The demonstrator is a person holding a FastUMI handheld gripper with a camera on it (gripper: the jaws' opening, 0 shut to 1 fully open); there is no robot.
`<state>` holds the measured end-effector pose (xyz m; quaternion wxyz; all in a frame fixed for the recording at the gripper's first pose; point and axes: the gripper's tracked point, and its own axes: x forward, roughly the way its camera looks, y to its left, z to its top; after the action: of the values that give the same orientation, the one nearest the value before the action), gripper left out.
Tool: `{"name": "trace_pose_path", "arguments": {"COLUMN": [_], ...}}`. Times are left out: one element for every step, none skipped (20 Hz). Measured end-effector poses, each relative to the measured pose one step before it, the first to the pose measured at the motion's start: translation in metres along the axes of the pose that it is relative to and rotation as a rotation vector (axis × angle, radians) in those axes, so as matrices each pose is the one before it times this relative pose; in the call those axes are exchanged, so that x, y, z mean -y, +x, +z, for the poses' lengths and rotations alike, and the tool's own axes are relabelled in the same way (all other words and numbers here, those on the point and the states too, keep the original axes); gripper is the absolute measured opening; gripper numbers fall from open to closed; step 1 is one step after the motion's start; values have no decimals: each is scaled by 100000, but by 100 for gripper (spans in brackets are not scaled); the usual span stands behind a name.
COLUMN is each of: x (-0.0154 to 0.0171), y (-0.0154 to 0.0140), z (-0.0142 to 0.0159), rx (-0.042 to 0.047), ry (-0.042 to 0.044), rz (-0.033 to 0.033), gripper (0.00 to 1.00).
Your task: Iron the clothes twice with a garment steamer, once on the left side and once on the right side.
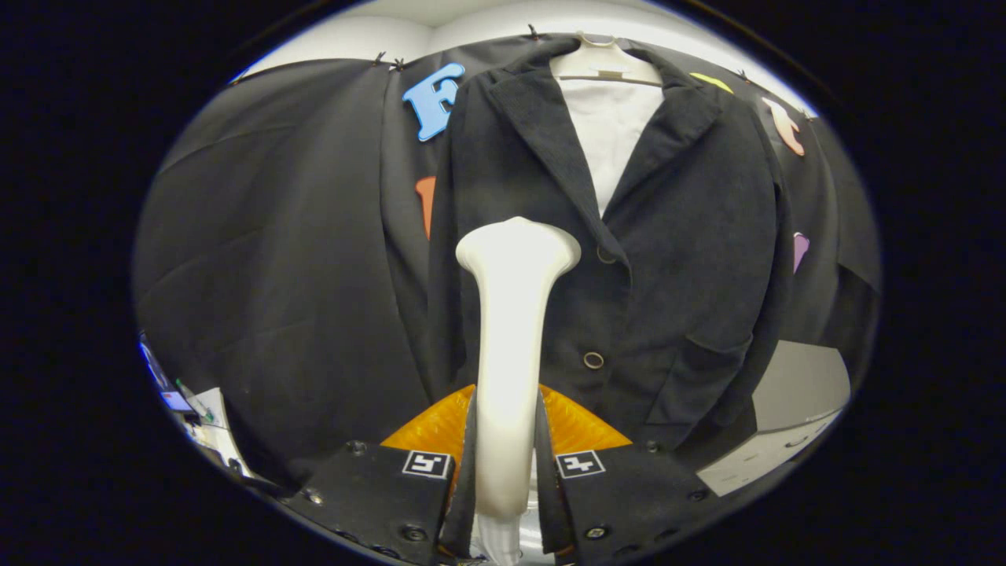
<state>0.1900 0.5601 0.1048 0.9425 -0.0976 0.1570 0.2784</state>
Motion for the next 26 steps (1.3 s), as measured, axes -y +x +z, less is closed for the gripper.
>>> {"name": "trace_pose_path", "arguments": {"x": [54,57,22,49,9,50,-2,23,51,128,49,122,126,138,15,27,15,45,156,65,-72,-340,54,89,16,55], "y": [228,141,149,164,123,69,109,130,62,161,60,131,202,129,19,101,121,154,143,78,41,609,25,84,47,-8], "z": [-662,-592,-469,-477,-652,-558,-766,-548,-599,-491,-526,-396,-444,-326,-388,-243,-605,-520,-632,-416,-506,-854,-405,-515,-533,-407], "rx": [-1061,-1011,-835,-803,-1009,-1050,-1168,-1010,-872,-1017,-839,-680,-410,-522,-683,-664,-745,-867,-927,-953,-936,-852,-981,-1183,-1127,-992], "ry": [352,188,45,-153,23,148,367,185,206,109,263,242,172,-8,97,57,-129,-198,-171,197,214,-55,-72,55,313,230], "rz": [-269,-109,8,-67,-104,21,41,43,-42,-42,14,-26,-64,-310,-432,-303,-71,142,-58,24,79,-1,76,53,-168,-247], "gripper": [36,36,36,36,36,36,36,36,36,36,36,36,36,36,36,36,36,36,36,36,36,36,36,36,36,36]}}
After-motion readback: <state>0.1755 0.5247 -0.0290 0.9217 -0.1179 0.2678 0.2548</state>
